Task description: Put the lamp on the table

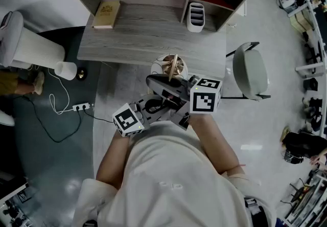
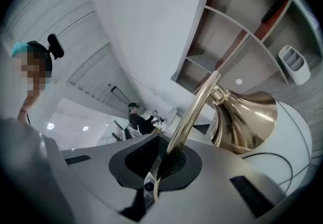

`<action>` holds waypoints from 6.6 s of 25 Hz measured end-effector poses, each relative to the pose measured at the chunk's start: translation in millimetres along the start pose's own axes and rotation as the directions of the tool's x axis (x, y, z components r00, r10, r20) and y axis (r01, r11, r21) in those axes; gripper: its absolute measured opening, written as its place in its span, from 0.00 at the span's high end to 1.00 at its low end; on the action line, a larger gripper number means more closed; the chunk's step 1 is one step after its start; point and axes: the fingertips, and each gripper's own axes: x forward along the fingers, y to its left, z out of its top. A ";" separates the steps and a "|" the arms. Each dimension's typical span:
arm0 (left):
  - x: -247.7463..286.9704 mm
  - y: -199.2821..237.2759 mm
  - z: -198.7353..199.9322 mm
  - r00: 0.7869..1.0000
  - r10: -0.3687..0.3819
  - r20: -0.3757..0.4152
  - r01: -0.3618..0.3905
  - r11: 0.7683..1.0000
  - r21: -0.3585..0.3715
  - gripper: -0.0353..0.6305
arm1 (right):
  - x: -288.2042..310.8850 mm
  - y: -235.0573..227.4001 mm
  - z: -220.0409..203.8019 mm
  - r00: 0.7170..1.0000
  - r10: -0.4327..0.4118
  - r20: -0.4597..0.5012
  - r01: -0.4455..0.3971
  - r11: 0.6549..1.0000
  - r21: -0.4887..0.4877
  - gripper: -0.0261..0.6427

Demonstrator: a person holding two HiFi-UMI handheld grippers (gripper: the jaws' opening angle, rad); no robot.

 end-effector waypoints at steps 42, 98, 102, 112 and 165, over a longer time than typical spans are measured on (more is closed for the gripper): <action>-191.0 211.5 50.4 0.972 0.169 0.165 -0.165 0.986 -0.033 0.93 | 268.4 -52.8 71.5 0.984 0.090 -0.156 -0.086 0.996 0.029 0.92; -157.6 423.0 59.1 0.991 -0.083 0.104 0.097 0.987 -0.131 0.92 | 345.9 -220.9 215.1 0.993 -0.103 -0.062 0.102 0.995 -0.011 0.92; -156.4 420.5 56.3 0.988 -0.121 0.092 0.132 0.982 -0.133 0.92 | 343.8 -222.1 213.8 0.992 -0.114 -0.047 0.113 0.993 -0.017 0.92; -147.2 406.5 55.1 0.980 -0.182 0.079 0.191 0.974 -0.125 0.92 | 327.7 -221.2 208.9 0.985 -0.169 -0.025 0.167 0.984 -0.067 0.92; -164.6 449.4 65.8 0.990 -0.065 0.128 0.085 0.985 -0.152 0.92 | 360.6 -236.7 233.5 0.990 -0.137 -0.026 0.134 0.986 -0.097 0.91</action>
